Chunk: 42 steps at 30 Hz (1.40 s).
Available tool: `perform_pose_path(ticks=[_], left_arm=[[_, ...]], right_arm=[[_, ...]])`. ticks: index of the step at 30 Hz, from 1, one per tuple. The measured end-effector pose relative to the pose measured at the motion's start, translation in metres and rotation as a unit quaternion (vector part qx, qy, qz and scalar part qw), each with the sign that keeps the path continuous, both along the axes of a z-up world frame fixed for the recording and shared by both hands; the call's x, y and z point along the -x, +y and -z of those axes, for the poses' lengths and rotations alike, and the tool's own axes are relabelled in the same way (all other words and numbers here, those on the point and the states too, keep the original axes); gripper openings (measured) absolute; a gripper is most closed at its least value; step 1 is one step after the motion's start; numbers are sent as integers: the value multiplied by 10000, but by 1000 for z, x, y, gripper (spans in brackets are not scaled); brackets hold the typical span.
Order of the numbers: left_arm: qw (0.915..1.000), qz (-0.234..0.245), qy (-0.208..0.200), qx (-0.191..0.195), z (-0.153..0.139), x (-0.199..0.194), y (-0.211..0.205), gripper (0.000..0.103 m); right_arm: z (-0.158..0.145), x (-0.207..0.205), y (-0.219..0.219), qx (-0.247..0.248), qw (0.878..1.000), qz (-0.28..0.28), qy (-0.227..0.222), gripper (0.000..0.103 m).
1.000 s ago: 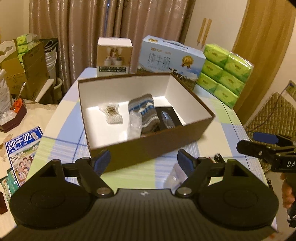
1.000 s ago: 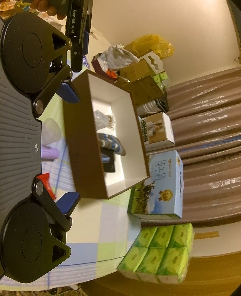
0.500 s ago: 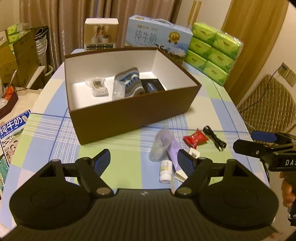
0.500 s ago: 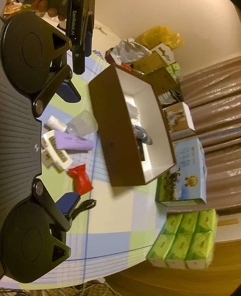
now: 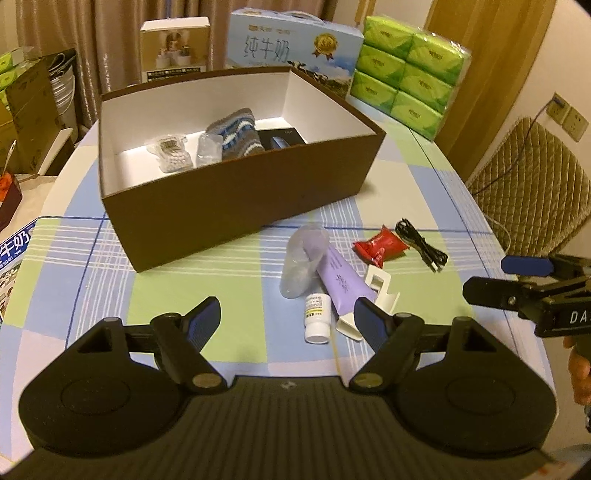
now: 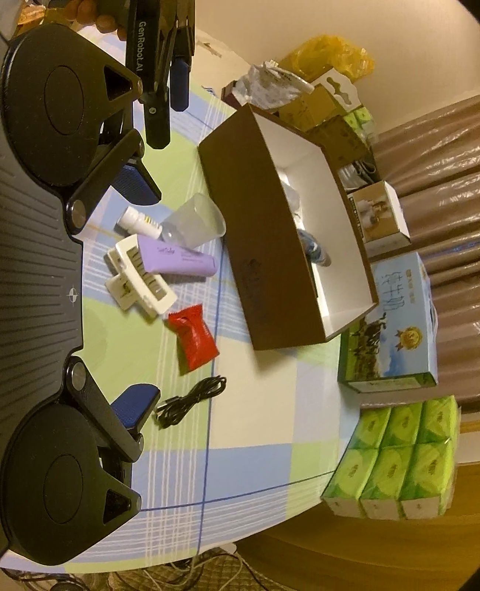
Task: Organize objects
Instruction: 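Withdraw both grippers from the brown box toward the cup and red packet, then grasp the clear plastic cup with the left gripper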
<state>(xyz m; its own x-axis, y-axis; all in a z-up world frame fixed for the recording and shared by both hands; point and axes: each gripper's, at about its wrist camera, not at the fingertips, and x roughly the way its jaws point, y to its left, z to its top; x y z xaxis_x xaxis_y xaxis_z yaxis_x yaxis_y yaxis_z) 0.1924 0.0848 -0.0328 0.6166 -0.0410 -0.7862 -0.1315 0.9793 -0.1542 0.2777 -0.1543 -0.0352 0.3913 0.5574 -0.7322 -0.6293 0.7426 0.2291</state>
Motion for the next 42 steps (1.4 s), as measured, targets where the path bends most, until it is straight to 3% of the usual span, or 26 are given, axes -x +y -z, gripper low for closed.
perform_pose_path(ticks=[37,40,42], left_arm=[[9945,843,172,-601,66,-96,-15,66],[9935,946,192,-608,70,-102,-18,56],[9933,964,180,-608,72,-105,-18,42]], right_arm=[[39,-64,-38,373,9945,948,250,100],[42,-69,-37,392,9946,933,225,100],[44,-73,-36,406,9948,915,187,100]])
